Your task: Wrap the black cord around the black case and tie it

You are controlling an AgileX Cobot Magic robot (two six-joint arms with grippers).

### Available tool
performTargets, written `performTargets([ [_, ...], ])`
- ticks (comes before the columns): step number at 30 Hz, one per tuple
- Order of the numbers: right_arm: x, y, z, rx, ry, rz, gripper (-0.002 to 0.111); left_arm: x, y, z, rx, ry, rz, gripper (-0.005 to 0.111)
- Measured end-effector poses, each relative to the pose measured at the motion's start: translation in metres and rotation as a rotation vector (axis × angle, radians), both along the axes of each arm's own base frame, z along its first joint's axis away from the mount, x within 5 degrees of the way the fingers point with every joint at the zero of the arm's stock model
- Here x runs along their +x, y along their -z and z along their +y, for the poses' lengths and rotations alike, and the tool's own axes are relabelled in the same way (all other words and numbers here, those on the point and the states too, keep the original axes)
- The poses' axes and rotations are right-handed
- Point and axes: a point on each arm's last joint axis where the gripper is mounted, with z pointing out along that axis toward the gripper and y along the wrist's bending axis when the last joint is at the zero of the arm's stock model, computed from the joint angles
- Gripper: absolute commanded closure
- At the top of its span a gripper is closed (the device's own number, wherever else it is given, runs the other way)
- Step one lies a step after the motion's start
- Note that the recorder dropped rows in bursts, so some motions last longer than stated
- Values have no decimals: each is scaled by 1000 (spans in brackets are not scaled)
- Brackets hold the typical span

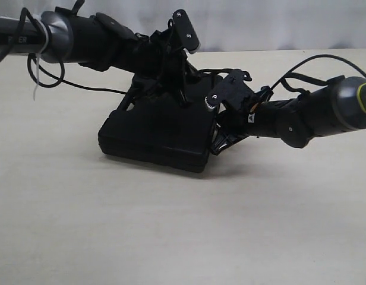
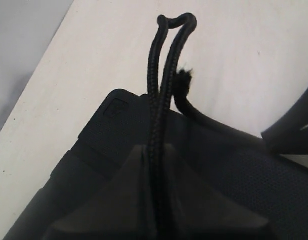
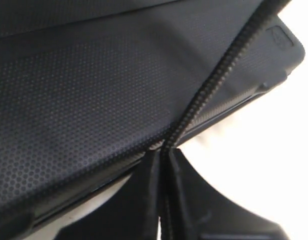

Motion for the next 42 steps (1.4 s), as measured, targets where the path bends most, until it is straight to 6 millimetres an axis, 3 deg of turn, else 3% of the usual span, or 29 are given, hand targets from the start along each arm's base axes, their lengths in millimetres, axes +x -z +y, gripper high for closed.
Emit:
performTargets([
  [13, 2, 0, 1, 10, -10, -28, 104, -13, 3, -4, 69, 245, -27, 107],
  [26, -1, 4, -1, -86, -76, -12, 104, 5, 1, 5, 143, 74, -159, 107],
  [34, -1, 3, -1, -150, -141, -42, 104, 2, -6, -1, 141, 67, -188, 107],
  [42, 24, -24, 2, -206, -55, 99, 104, 2, -14, -2, 141, 46, -217, 107],
])
